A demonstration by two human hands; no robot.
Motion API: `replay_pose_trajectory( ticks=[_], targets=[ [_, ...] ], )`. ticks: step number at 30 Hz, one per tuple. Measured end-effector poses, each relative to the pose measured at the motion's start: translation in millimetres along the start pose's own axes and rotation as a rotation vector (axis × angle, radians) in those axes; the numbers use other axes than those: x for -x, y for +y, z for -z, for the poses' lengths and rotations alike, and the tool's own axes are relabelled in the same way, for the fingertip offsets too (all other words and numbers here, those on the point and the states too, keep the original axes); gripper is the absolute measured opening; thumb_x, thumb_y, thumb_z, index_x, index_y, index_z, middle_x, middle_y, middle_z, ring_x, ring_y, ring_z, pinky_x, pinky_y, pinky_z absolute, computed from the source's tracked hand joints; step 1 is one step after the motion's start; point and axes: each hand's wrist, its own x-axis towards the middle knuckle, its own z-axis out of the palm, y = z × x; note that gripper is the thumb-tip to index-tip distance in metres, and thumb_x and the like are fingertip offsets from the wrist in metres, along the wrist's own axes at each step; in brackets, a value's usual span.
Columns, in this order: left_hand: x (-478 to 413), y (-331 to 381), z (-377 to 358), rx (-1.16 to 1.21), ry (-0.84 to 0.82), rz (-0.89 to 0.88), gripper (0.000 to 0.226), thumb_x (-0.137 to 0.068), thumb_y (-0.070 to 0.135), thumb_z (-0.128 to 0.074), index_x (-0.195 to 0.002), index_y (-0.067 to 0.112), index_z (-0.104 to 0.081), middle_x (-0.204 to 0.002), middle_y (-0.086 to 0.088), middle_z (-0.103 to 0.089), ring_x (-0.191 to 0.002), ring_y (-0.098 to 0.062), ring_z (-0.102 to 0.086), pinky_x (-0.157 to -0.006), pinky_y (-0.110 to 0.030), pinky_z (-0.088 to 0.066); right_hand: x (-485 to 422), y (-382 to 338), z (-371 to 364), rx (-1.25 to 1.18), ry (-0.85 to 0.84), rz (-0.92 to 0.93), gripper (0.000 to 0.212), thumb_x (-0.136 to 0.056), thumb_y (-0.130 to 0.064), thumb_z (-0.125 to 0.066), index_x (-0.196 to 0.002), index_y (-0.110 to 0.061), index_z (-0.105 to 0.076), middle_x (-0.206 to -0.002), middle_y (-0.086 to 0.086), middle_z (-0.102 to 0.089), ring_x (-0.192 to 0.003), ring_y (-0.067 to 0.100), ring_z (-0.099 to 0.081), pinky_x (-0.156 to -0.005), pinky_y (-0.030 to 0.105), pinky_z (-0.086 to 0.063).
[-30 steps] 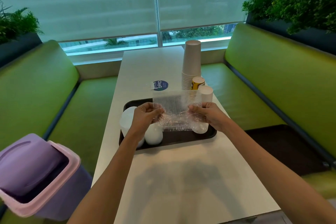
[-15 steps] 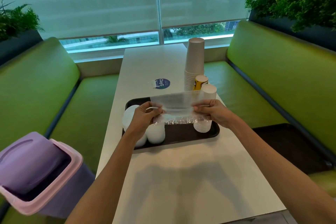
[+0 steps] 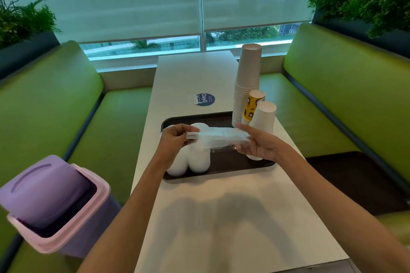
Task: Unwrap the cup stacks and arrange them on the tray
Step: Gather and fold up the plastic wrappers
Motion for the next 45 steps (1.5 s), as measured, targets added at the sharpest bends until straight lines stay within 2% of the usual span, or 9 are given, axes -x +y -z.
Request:
replay_pose_trajectory(
  ticks=[3,7,14,22,27,30,37,42,45],
  targets=[
    [2,2,8,0.026,-0.021,0.006,0.032,-0.087,-0.015,-0.05,-0.091,0.011,-0.068,-0.089,0.001,-0.071,-0.086,-0.013,-0.064,-0.069,-0.018,-0.053,-8,1,-6,0.109,0.069,0.035,0.024,-0.084,-0.006,-0.068,-0.105,-0.003,-0.057,-0.087,0.013,-0.069,-0.066,0.017,-0.069,-0.052,0.023,-0.056],
    [9,4,23,0.17,-0.105,0.089,0.037,-0.09,-0.012,-0.049,-0.11,0.018,-0.059,-0.092,-0.006,-0.065,-0.073,-0.012,-0.064,-0.063,-0.021,-0.054,-11,-3,-18,0.181,0.051,0.049,0.009,-0.085,-0.007,-0.067,-0.093,-0.005,-0.064,-0.085,0.01,-0.07,-0.07,0.016,-0.067,-0.055,0.022,-0.057],
    [16,3,47,0.104,-0.073,0.11,0.02,-0.092,-0.007,-0.05,-0.087,0.011,-0.059,-0.08,-0.008,-0.065,-0.06,-0.012,-0.063,-0.057,-0.02,-0.053,-19,-8,-37,0.334,-0.021,0.099,0.005,-0.089,-0.008,-0.063,-0.089,-0.007,-0.068,-0.077,0.003,-0.073,-0.069,0.012,-0.07,-0.061,0.022,-0.059],
    [18,5,86,0.063,-0.034,0.138,0.036,-0.084,-0.015,-0.029,-0.071,0.003,-0.057,-0.066,0.0,-0.068,-0.067,-0.011,-0.065,-0.066,-0.023,-0.053,-37,-13,-72,0.598,-0.084,0.224,0.014,-0.082,-0.015,-0.069,-0.094,-0.008,-0.069,-0.085,0.006,-0.069,-0.079,0.016,-0.065,-0.078,0.032,-0.056],
    [18,0,113,-0.161,-0.024,0.116,0.01,-0.091,0.009,-0.059,-0.095,0.018,-0.058,-0.088,-0.004,-0.064,-0.077,-0.012,-0.059,-0.072,-0.021,-0.05,-48,-12,-110,0.846,-0.136,0.297,0.012,-0.088,-0.015,-0.066,-0.099,-0.011,-0.069,-0.081,0.0,-0.071,-0.071,0.007,-0.067,-0.068,0.019,-0.056],
    [18,-9,125,-0.307,-0.104,0.094,0.031,-0.081,0.014,-0.073,-0.107,0.024,-0.058,-0.09,-0.004,-0.063,-0.08,-0.012,-0.059,-0.074,-0.017,-0.049,-59,-8,-134,0.982,-0.201,0.297,0.013,-0.088,-0.017,-0.067,-0.099,-0.011,-0.069,-0.078,-0.003,-0.072,-0.071,0.006,-0.068,-0.073,0.023,-0.056],
    [33,-24,162,-0.311,0.017,0.045,0.023,-0.079,-0.009,-0.068,-0.074,0.012,-0.06,-0.071,-0.004,-0.061,-0.057,-0.001,-0.058,-0.063,-0.015,-0.048,-79,20,-197,1.036,-0.204,0.398,0.032,-0.083,-0.009,-0.072,-0.099,0.017,-0.063,-0.072,0.024,-0.055,-0.073,0.019,-0.056,-0.065,0.021,-0.05],
    [47,-37,202,-0.359,0.163,0.074,0.028,-0.08,-0.009,-0.067,-0.071,0.015,-0.055,-0.069,-0.001,-0.057,-0.065,-0.014,-0.052,-0.068,-0.029,-0.044,-98,53,-243,1.084,-0.19,0.539,0.01,-0.079,0.0,-0.073,-0.087,-0.007,-0.072,-0.051,-0.017,-0.058,-0.051,-0.003,-0.051,-0.059,0.011,-0.039],
    [58,-41,226,-0.373,0.256,0.085,0.02,-0.083,-0.001,-0.067,-0.082,0.015,-0.056,-0.076,0.001,-0.059,-0.067,-0.011,-0.053,-0.064,-0.023,-0.047,-111,77,-279,1.198,-0.214,0.623,0.001,-0.081,-0.006,-0.072,-0.083,-0.007,-0.073,-0.048,-0.019,-0.054,-0.049,-0.003,-0.049,-0.054,0.011,-0.033]
  ],
)
